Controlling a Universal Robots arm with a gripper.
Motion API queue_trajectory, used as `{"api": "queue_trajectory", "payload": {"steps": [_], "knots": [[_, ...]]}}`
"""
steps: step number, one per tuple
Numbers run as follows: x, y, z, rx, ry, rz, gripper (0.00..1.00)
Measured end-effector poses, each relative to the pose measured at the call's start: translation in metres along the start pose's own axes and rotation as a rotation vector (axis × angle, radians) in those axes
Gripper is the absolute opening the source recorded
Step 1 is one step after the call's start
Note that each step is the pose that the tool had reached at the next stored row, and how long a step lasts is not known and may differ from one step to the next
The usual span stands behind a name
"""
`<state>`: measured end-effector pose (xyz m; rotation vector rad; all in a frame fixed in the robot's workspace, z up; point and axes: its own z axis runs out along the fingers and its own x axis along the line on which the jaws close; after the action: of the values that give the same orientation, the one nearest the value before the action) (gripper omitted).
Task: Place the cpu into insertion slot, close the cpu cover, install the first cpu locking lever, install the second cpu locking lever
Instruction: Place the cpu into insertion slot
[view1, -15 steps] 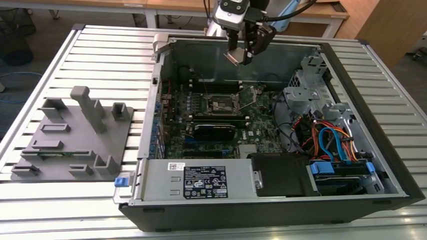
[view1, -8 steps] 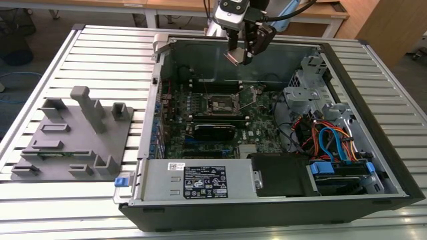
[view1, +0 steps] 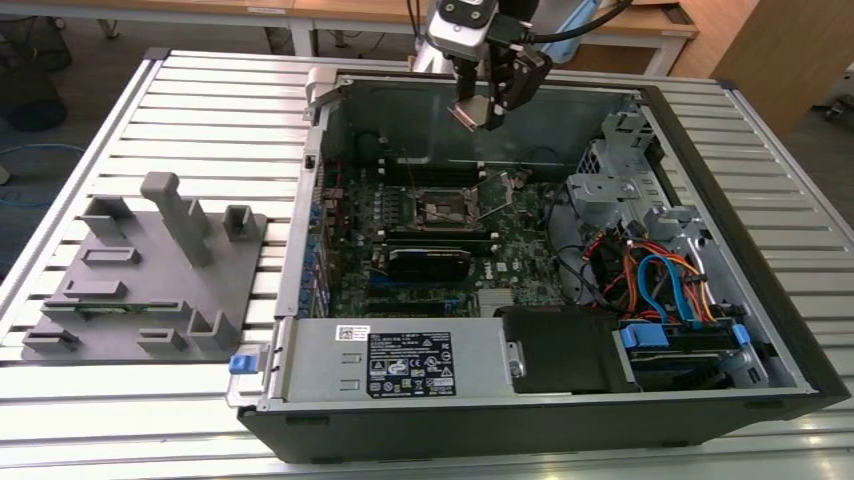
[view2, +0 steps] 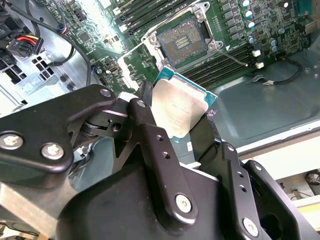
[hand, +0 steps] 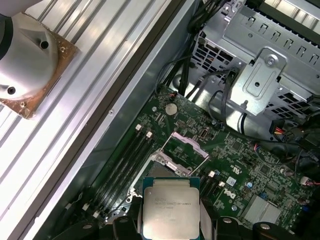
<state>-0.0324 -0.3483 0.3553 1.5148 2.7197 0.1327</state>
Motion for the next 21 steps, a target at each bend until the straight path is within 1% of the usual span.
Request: {"api": "queue_trajectory", "payload": {"steps": [7, 14, 21], "knots": [[0.0, 0.0, 0.0, -0.0003, -0.0016, 0.018, 0.54], [0.0004, -0.0006, 0.0, -0.0004, -0.0019, 0.022, 0.54], [0.0004, -0.0008, 0.0001, -0.001, -0.0039, 0.045, 0.54]]}}
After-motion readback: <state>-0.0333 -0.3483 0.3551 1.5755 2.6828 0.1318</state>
